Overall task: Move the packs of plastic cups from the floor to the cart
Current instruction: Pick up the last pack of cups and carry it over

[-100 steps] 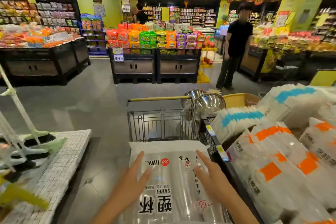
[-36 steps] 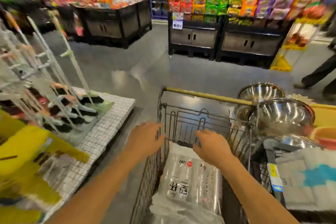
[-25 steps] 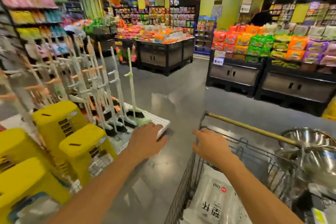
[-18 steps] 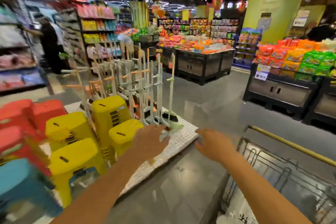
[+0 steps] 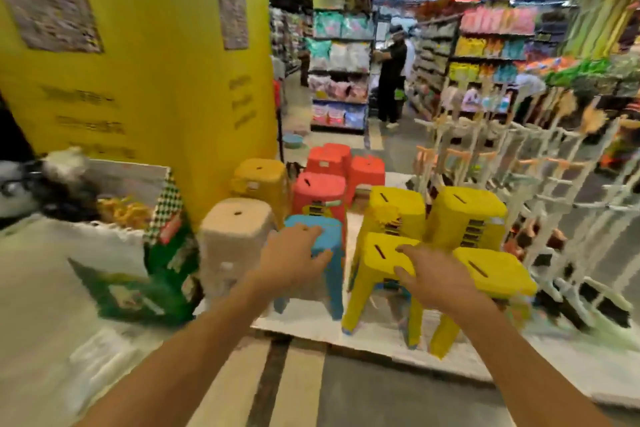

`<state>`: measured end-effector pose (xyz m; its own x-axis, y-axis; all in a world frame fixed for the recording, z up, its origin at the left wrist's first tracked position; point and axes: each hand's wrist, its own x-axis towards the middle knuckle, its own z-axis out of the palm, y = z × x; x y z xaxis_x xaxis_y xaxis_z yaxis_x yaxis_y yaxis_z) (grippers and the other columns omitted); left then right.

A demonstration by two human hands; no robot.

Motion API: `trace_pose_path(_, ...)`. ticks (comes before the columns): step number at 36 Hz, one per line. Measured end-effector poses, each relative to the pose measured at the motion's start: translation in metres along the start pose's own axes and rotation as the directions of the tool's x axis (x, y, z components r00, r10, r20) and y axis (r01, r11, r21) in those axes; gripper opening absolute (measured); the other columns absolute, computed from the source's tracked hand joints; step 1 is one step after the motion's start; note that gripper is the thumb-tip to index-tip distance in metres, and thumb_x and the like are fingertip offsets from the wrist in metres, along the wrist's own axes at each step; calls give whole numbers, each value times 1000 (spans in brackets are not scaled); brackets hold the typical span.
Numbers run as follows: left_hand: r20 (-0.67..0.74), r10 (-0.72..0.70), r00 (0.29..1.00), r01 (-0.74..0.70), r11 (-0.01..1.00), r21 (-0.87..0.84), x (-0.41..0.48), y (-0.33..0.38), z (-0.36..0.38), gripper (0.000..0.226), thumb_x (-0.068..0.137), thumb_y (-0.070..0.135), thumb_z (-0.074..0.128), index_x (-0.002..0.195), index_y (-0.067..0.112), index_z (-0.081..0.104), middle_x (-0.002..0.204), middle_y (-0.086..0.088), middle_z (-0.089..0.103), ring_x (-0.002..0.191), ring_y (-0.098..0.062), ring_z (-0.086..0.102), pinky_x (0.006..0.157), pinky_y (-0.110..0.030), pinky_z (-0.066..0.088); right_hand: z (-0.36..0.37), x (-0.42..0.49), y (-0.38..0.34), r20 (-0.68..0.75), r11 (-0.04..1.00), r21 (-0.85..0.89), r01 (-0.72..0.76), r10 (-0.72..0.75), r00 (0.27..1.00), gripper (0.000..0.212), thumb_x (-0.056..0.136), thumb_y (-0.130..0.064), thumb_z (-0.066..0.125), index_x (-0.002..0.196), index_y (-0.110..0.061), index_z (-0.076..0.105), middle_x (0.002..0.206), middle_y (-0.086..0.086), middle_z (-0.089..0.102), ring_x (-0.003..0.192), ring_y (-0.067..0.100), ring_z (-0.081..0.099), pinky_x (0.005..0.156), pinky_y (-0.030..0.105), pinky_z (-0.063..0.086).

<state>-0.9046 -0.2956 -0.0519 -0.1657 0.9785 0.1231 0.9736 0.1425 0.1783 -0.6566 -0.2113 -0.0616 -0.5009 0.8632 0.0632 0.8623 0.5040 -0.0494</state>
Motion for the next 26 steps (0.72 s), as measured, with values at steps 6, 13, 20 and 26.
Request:
trace_pose_path(6,-9,-290,957,290,956,51,-56,-105,-28,60,85,61,51,136,30,46,124,1,58,108,-25,58,88,-45,50,16,66,-111,40,952,20,307,-307,951,49,99,-48,44,144,-30,42,134,2,56,117,25,58,85,40,53)
trace_pose_path(13,-123,-595,794,605,792,76,-139,-176,-46,53,89,63,39,128,30,54,109,3,63,96,-19,60,80,-37,53,24,105,-221,102,811,35,584,-584,805,39,97,-42,46,132,-25,46,114,2,62,98,23,61,77,42,54)
trace_pose_path(20,-180,-773,609,784,620,-10,-237,-222,-72,58,95,55,45,146,27,43,144,0,50,129,-22,49,106,-43,42,31,95,-353,48,599,70,798,-801,597,47,96,-46,46,139,-28,44,126,3,59,110,23,58,85,41,54)
trace_pose_path(26,-189,-846,498,858,513,-34,-314,-288,-86,62,95,56,45,148,26,40,146,-2,48,130,-23,47,107,-44,41,42,74,-479,32,468,66,881,-884,467,42,97,-50,43,132,-28,50,116,-1,63,99,20,62,80,36,56)
